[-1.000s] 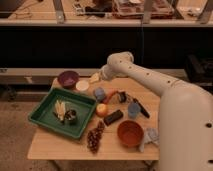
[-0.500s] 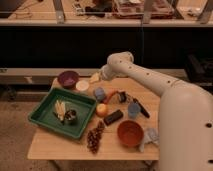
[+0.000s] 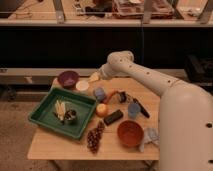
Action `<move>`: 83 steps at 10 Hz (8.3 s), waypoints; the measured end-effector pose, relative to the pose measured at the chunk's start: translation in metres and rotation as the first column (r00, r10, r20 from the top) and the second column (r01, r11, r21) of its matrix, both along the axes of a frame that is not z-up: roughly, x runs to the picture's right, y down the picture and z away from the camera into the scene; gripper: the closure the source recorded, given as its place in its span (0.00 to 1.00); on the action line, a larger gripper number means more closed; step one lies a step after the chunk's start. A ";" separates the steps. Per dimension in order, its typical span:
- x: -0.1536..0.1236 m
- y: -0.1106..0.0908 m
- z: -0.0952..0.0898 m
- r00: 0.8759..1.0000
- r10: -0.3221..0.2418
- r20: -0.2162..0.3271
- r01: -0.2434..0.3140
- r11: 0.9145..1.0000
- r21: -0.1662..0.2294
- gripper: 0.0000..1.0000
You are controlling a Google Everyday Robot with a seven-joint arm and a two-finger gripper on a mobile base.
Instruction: Place fork in paper cup
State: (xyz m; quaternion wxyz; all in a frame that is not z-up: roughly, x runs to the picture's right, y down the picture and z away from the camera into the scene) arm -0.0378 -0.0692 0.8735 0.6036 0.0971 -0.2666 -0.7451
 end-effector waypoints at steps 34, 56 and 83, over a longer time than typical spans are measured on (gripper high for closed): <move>-0.212 0.142 -0.180 0.741 -0.607 0.287 0.543 0.793 0.274 0.25; -0.243 0.176 -0.110 0.777 -0.619 0.117 0.609 0.785 0.109 0.99; -0.124 -0.049 -0.066 0.931 -0.291 0.218 0.237 0.940 0.243 1.00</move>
